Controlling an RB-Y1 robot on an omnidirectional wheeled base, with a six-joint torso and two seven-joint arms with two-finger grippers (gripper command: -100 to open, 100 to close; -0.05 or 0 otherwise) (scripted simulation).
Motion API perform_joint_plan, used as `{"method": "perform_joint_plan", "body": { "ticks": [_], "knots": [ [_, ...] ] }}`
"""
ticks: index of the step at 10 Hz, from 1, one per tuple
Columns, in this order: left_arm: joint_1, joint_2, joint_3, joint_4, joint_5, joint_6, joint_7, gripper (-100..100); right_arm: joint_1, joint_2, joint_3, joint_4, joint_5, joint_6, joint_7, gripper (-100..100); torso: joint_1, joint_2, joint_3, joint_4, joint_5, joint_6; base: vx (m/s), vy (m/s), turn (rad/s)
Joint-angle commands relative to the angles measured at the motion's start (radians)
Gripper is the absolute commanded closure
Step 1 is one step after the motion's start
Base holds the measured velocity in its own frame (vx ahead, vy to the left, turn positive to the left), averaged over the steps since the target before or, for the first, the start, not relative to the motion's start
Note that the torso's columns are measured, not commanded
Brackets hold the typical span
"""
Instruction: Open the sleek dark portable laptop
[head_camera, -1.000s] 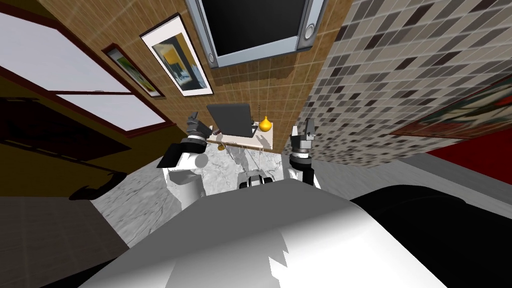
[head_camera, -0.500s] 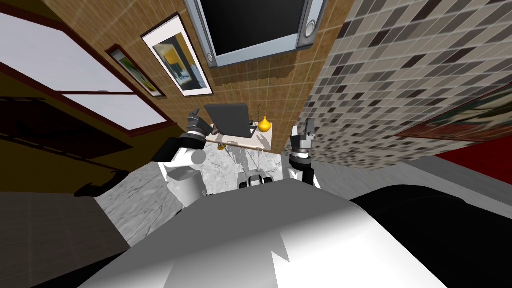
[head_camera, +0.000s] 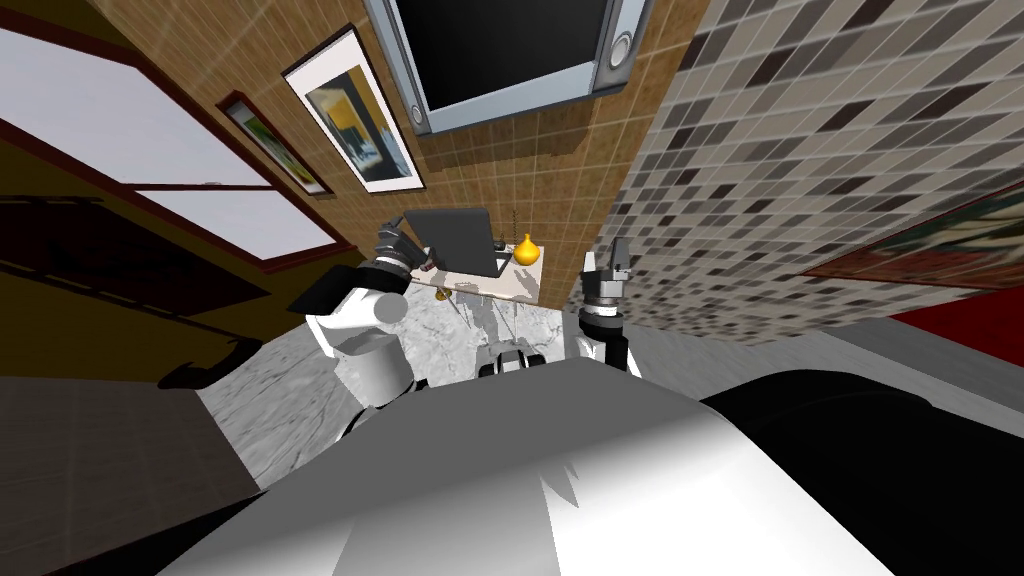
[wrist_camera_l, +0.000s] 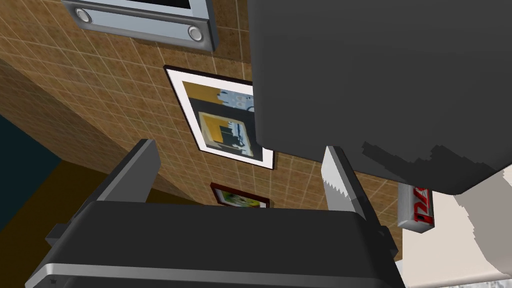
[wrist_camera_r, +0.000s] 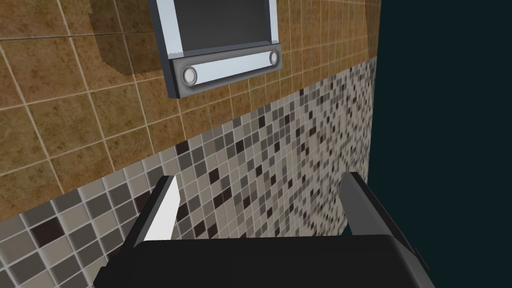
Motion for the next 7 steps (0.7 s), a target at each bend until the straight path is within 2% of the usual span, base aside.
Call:
{"method": "perform_joint_plan", "body": {
  "ticks": [1,2,3,5,6,7],
  "knots": [
    [-0.051,0.001,0.010,0.004,0.011,0.076,-0.003,-100,0.000,0.000,0.000,0.000,0.000,0.000,0.000,0,-0.002,-0.001,0.000,0.000,-0.001,0.000,0.021,-0.079,0.044],
    [-0.051,0.001,0.010,0.004,0.011,0.095,-0.003,-100,0.000,0.000,0.000,0.000,0.000,0.000,0.000,0,-0.003,0.000,0.000,0.000,-0.001,0.000,0.006,-0.037,0.003],
    [-0.099,0.005,0.021,0.009,0.026,0.129,-0.006,-100,0.000,0.000,0.000,0.000,0.000,0.000,0.000,0,0.000,0.000,0.000,0.000,0.000,0.000,0.020,-0.070,0.059],
    [-0.099,0.005,0.021,0.009,0.026,0.174,-0.006,-100,0.000,0.000,0.000,0.000,0.000,0.000,0.000,0,-0.002,-0.001,0.000,0.000,-0.001,0.000,0.016,-0.053,0.022],
    [-0.147,0.009,0.033,0.014,0.040,0.212,-0.009,-100,0.000,0.000,0.000,0.000,0.000,0.000,0.000,0,0.000,0.000,0.000,0.000,0.000,0.000,0.015,-0.051,0.061],
    [-0.147,0.009,0.033,0.014,0.040,0.237,-0.009,-100,0.000,0.000,0.000,0.000,0.000,0.000,0.000,0,-0.001,0.000,0.000,0.000,0.000,0.000,0.012,-0.065,0.046]
  ]
}}
